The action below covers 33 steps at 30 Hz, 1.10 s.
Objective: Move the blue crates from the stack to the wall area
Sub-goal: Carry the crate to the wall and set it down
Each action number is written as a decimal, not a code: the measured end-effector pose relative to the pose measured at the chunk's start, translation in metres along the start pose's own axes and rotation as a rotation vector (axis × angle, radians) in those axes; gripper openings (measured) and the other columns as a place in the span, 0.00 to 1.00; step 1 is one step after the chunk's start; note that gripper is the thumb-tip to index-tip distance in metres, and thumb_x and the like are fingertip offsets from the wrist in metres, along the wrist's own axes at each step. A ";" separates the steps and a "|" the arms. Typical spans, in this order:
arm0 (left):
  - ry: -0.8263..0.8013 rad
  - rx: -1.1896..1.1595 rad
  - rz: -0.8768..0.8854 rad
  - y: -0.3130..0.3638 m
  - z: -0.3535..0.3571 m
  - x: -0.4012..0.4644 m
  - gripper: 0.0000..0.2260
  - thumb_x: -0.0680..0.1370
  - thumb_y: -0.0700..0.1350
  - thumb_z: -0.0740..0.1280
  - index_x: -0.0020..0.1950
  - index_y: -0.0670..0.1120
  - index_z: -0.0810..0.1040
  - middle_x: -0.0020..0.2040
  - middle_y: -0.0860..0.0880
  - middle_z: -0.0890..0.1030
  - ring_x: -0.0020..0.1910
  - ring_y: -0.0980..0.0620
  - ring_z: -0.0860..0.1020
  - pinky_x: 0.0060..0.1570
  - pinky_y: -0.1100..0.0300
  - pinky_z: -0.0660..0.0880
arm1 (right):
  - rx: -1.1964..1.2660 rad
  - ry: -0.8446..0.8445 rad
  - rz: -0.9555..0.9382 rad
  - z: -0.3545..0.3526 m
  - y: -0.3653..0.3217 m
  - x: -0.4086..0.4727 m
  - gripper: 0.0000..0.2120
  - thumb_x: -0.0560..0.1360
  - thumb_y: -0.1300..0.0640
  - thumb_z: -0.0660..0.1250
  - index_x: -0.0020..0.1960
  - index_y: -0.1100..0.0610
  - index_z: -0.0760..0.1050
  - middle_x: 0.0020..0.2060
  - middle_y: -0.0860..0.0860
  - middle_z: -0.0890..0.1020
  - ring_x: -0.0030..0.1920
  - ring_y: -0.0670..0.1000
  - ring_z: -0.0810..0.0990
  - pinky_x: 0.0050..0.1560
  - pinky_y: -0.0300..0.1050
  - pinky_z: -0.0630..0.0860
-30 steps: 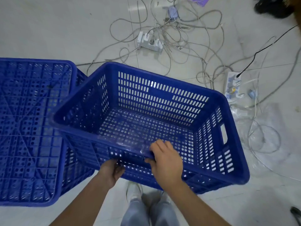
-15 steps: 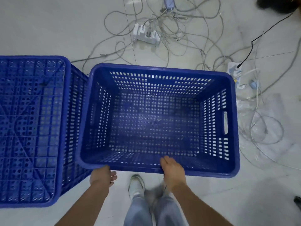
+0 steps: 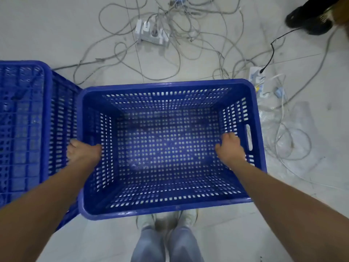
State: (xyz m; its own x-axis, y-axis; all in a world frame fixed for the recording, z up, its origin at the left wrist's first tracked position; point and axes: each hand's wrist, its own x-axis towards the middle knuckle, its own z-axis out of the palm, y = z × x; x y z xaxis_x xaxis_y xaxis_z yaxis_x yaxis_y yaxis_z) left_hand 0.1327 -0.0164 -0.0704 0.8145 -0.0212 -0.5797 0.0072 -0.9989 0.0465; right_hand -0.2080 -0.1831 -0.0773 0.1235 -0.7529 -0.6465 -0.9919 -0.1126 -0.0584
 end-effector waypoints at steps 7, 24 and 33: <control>-0.081 -0.154 -0.106 0.000 0.004 0.016 0.34 0.76 0.50 0.68 0.75 0.37 0.57 0.61 0.33 0.75 0.45 0.35 0.76 0.53 0.41 0.75 | 0.317 0.150 0.324 -0.024 0.059 0.035 0.35 0.75 0.55 0.64 0.75 0.65 0.51 0.73 0.60 0.55 0.71 0.62 0.61 0.68 0.59 0.66; -0.216 -0.595 -0.255 -0.029 -0.063 -0.033 0.23 0.80 0.42 0.63 0.74 0.39 0.64 0.75 0.43 0.65 0.71 0.40 0.67 0.69 0.43 0.66 | 0.825 0.096 0.597 -0.065 0.096 -0.031 0.26 0.73 0.50 0.65 0.65 0.67 0.71 0.51 0.59 0.77 0.53 0.61 0.78 0.56 0.53 0.76; -0.090 -0.689 -0.067 -0.043 -0.208 -0.107 0.15 0.78 0.41 0.65 0.64 0.40 0.72 0.61 0.40 0.76 0.50 0.47 0.70 0.45 0.56 0.75 | 0.702 0.195 0.429 -0.209 0.051 -0.140 0.16 0.75 0.56 0.63 0.58 0.66 0.74 0.58 0.64 0.78 0.53 0.63 0.77 0.54 0.52 0.74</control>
State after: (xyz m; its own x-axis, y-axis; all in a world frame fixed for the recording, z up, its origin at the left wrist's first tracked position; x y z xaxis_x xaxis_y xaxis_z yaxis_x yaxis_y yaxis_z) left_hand 0.1662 0.0377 0.1588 0.7485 0.0064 -0.6631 0.4460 -0.7448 0.4963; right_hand -0.2699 -0.2189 0.1697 -0.3294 -0.7438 -0.5815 -0.7338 0.5893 -0.3380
